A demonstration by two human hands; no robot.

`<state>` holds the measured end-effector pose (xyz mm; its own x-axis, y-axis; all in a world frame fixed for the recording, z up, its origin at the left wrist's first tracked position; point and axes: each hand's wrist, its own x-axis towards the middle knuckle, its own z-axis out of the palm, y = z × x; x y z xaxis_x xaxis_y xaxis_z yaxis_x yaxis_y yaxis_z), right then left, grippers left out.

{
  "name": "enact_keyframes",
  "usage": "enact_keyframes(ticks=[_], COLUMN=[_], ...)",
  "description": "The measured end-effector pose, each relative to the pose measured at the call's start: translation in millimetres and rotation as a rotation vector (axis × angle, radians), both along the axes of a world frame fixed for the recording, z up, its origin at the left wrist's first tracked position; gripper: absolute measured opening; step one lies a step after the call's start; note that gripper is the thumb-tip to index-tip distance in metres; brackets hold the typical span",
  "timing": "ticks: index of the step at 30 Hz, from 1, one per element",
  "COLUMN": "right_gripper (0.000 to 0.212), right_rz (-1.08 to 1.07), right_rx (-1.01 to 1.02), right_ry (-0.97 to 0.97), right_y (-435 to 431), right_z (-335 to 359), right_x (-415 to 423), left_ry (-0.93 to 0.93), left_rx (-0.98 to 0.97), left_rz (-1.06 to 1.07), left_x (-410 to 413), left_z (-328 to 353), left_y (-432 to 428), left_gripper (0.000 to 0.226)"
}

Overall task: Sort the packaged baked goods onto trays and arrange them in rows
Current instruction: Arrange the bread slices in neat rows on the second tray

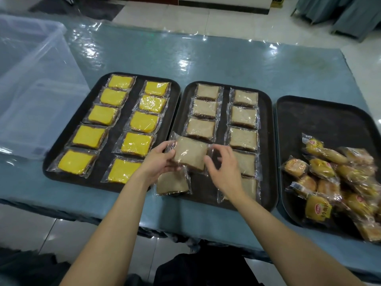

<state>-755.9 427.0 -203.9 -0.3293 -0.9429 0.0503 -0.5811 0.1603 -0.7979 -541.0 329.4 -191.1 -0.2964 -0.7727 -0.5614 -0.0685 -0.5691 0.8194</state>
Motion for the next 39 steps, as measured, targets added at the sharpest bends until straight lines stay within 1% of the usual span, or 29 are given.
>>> enact_keyframes(ticks=[2, 3, 4, 5, 6, 9, 10, 11, 13, 15, 16, 17, 18, 19, 20, 22, 25, 26, 27, 30, 32, 36, 39], right_gripper=[0.058, 0.060, 0.058, 0.054, 0.050, 0.041, 0.042, 0.045, 0.043, 0.036, 0.034, 0.034, 0.035, 0.037, 0.037, 0.036, 0.029, 0.027, 0.031, 0.053, 0.060, 0.048, 0.048], right_rz=[-0.149, -0.186, -0.199, -0.189, -0.165, -0.078, -0.031, 0.026, 0.092, 0.006, -0.081, -0.149, -0.169, -0.143, -0.094, -0.044, -0.123, -0.145, -0.146, -0.080, -0.036, 0.010, 0.018], right_rx=[0.204, 0.272, 0.305, 0.309, 0.306, 0.321, 0.357, 0.402, 0.436, 0.360, 0.311, 0.269, 0.254, 0.271, 0.317, 0.391, 0.347, 0.332, 0.337, 0.435, 0.495, 0.487, 0.434], right_ry=[-0.310, -0.484, -0.605, -0.656, -0.658, -0.611, -0.604, -0.614, -0.681, -0.768, -0.826, -0.908, -0.975, -1.016, -1.018, -0.954, -0.822, -0.768, -0.704, -0.456, -0.244, 0.048, 0.187], right_y=[-9, -13, -16, -18, -20, -25, -28, -30, -34, -38, -40, -41, -42, -40, -38, -35, -36, -37, -38, -40, -43, -52, -57], right_z=[2, 2, 0, 0, 2, 10, 11, 13, 14, 14, 13, 13, 11, 11, 9, 7, -1, -5, -8, -21, -29, -45, -54], right_x=[-4, -6, -9, -11, -14, -22, -24, -25, -23, -19, -17, -14, -13, -11, -11, -16, -25, -25, -24, -19, -16, -9, -7], left_ry=[0.023, 0.032, 0.041, 0.044, 0.036, -0.042, -0.059, -0.065, -0.018, 0.074, 0.069, 0.031, 0.000, -0.006, -0.002, 0.012, -0.042, -0.096, -0.176, -0.529, -0.704, -0.881, -0.912], left_rx=[-0.015, -0.021, -0.029, -0.040, -0.050, -0.106, -0.129, -0.148, -0.141, -0.043, -0.002, 0.017, 0.021, 0.020, 0.019, 0.011, -0.057, -0.095, -0.148, -0.376, -0.471, -0.570, -0.582], left_rz=[-0.036, -0.049, -0.062, -0.077, -0.101, -0.259, -0.306, -0.313, -0.201, -0.085, -0.091, -0.139, -0.185, -0.198, -0.172, -0.124, -0.178, -0.188, -0.192, -0.239, -0.229, -0.226, -0.221], left_x=[2, 2, 0, 0, 0, 4, 2, -1, -9, -13, -14, -14, -15, -15, -15, -11, -5, -4, -4, -13, -18, -24, -29], left_z=[-5, -6, -7, -8, -8, -5, -2, 1, 6, 4, 1, -3, -8, -14, -19, -24, -22, -23, -25, -38, -47, -62, -67], left_y=[-3, -5, -6, -7, -9, -16, -19, -20, -23, -24, -22, -19, -15, -12, -12, -18, -36, -41, -46, -53, -54, -52, -51], left_gripper=[0.035, 0.035, 0.035, 0.035, 0.035, 0.034, 0.033, 0.031, 0.030, 0.049, 0.057, 0.058, 0.052, 0.044, 0.038, 0.033, 0.031, 0.030, 0.030, 0.036, 0.036, 0.025, 0.022])
